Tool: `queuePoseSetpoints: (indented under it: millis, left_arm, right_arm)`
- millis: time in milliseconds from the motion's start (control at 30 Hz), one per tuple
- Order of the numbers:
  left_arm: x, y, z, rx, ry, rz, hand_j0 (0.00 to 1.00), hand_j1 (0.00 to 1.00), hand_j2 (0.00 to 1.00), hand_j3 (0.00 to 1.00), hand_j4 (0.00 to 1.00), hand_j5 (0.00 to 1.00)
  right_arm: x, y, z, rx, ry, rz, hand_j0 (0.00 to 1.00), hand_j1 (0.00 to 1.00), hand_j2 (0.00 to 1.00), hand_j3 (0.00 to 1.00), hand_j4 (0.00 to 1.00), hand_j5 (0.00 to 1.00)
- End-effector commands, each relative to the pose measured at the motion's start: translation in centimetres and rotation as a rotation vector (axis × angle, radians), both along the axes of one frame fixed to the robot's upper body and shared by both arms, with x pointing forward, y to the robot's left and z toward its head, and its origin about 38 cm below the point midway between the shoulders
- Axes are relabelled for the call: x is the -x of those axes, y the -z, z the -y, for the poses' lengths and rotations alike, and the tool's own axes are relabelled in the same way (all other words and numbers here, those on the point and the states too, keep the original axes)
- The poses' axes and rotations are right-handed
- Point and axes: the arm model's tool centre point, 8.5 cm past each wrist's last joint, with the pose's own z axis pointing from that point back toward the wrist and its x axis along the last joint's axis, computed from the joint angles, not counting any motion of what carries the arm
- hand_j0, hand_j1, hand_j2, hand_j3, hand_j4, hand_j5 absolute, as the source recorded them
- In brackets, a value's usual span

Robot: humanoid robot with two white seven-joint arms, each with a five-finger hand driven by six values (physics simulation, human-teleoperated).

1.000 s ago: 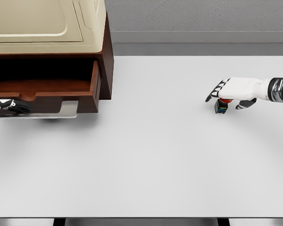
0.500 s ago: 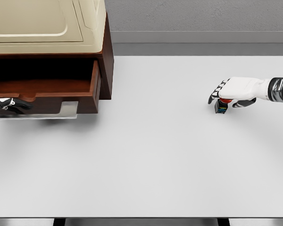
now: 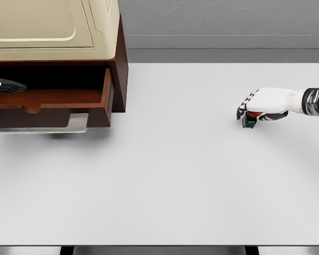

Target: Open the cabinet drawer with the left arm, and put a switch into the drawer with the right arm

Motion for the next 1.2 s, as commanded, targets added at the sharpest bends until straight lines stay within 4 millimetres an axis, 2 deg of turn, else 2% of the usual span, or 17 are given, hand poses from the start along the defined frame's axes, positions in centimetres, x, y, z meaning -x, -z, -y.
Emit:
queuePoseSetpoints:
  millis: [0, 133, 267, 300, 433, 500, 600, 767, 800, 933, 1067, 1167]
  left_arm:
    - [0.1, -0.5, -0.1, 0.02, -0.005, 0.002, 1.0, 1.0, 1.0, 1.0, 1.0, 1.0]
    - [0.5, -1.9, 0.1, 0.049, 0.041, 0.061, 1.0, 1.0, 1.0, 1.0, 1.0, 1.0]
    - [0.2, -2.0, -0.6, 0.055, 0.031, 0.076, 1.0, 1.0, 1.0, 1.0, 1.0, 1.0]
    - [0.2, -1.8, 0.0, 0.067, 0.055, 0.079, 1.0, 1.0, 1.0, 1.0, 1.0, 1.0]
    - [0.0, -1.6, 0.0, 0.069, 0.051, 0.077, 1.0, 1.0, 1.0, 1.0, 1.0, 1.0]
    - [0.0, -1.6, 0.1, 0.073, 0.055, 0.077, 1.0, 1.0, 1.0, 1.0, 1.0, 1.0]
    - [0.0, -1.5, 0.1, 0.073, 0.058, 0.078, 1.0, 1.0, 1.0, 1.0, 1.0, 1.0]
    - [0.0, -1.5, 0.1, 0.073, 0.06, 0.079, 1.0, 1.0, 1.0, 1.0, 1.0, 1.0]
    - [0.0, -1.5, 0.1, 0.072, 0.06, 0.079, 1.0, 1.0, 1.0, 1.0, 1.0, 1.0]
    - [-0.1, -1.5, 0.1, 0.07, 0.059, 0.081, 1.0, 1.0, 1.0, 1.0, 1.0, 1.0]
    - [-0.1, -1.5, 0.0, 0.067, 0.058, 0.082, 1.0, 1.0, 1.0, 1.0, 1.0, 1.0]
    - [-0.1, -1.5, 0.0, 0.067, 0.056, 0.081, 1.0, 1.0, 1.0, 1.0, 1.0, 1.0]
  right_arm:
    - [0.0, -0.1, 0.0, -0.008, 0.003, -0.001, 0.6, 0.6, 0.6, 0.6, 0.6, 0.6]
    - [0.1, 0.1, 0.0, -0.01, 0.003, -0.006, 0.54, 0.54, 0.54, 0.54, 0.54, 0.54]
    - [0.1, 0.1, 0.0, -0.013, 0.003, -0.007, 0.48, 0.48, 0.48, 0.48, 0.48, 0.48]
    - [0.1, 0.0, 0.0, -0.014, 0.004, -0.005, 0.48, 0.48, 0.48, 0.48, 0.48, 0.48]
    - [0.0, 0.0, 0.0, -0.019, 0.005, -0.005, 0.47, 0.47, 0.47, 0.47, 0.47, 0.47]
    - [0.0, -0.1, 0.0, -0.034, 0.007, -0.008, 0.41, 0.41, 0.41, 0.41, 0.41, 0.41]
    - [0.1, 0.0, 0.0, -0.038, 0.007, -0.012, 0.38, 0.38, 0.38, 0.38, 0.38, 0.38]
    - [-0.1, -0.7, -0.1, -0.098, 0.014, -0.014, 0.33, 0.33, 0.33, 0.33, 0.33, 0.33]
    - [-0.4, -1.5, 0.4, -0.121, 0.034, 0.002, 0.32, 0.32, 0.32, 0.32, 0.32, 0.32]
    - [-0.9, -2.6, 0.5, -0.15, 0.046, 0.029, 0.33, 0.33, 0.33, 0.33, 0.33, 0.33]
    - [-1.5, -3.6, -0.8, -0.187, 0.029, 0.057, 0.34, 0.34, 0.34, 0.34, 0.34, 0.34]
    - [-2.3, -4.7, -2.7, -0.219, -0.002, 0.082, 0.35, 0.35, 0.35, 0.35, 0.35, 0.35]
